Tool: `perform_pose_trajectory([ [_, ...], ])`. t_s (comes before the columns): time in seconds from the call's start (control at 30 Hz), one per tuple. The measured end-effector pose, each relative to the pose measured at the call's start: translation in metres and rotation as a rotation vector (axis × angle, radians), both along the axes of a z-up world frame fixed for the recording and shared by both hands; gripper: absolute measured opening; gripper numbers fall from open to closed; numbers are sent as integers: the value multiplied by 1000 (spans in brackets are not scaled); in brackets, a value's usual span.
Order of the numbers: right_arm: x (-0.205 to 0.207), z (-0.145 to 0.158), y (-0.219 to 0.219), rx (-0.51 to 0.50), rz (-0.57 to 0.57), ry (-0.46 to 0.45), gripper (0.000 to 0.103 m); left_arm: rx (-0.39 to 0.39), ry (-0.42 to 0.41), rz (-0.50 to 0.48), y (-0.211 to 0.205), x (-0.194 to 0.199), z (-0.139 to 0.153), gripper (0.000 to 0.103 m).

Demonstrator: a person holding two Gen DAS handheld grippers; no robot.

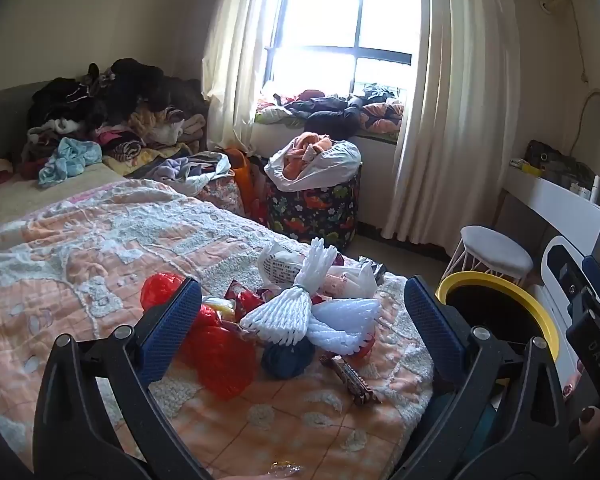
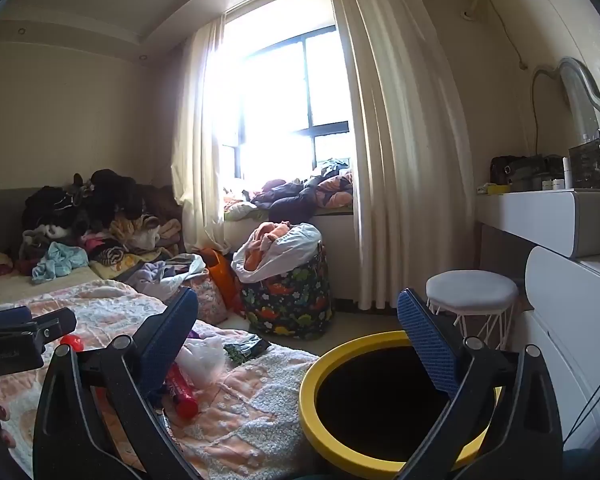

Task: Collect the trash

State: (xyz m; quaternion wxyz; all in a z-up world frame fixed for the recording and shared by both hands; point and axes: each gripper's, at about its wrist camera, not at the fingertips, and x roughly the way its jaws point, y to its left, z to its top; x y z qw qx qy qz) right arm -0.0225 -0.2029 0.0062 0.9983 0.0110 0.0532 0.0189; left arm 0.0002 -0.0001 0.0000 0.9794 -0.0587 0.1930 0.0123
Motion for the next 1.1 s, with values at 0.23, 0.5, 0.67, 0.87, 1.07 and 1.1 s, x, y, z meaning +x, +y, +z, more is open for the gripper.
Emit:
perform_pose_trajectory([
  [0.23, -1, 1, 2, -14, -4, 7, 97, 4, -7, 1, -6, 1, 5, 93],
  [0.5, -2, 3, 2, -20, 8, 9, 97, 5, -13, -3, -5, 0, 5, 93],
  [0.67, -1, 3, 5, -24, 16, 16, 97, 4, -15, -5, -7, -2, 4, 93],
  [0.87, -1, 3, 7, -25, 19, 16, 97, 0, -17, -5, -7, -2, 5, 93],
  [1.07, -1, 3, 7, -23, 24, 18, 97, 0, -18, -5, -7, -2, 5, 93],
  [1.1, 0, 3, 7, -23, 24, 19, 97, 0, -19, -4, -7, -3, 5, 93],
])
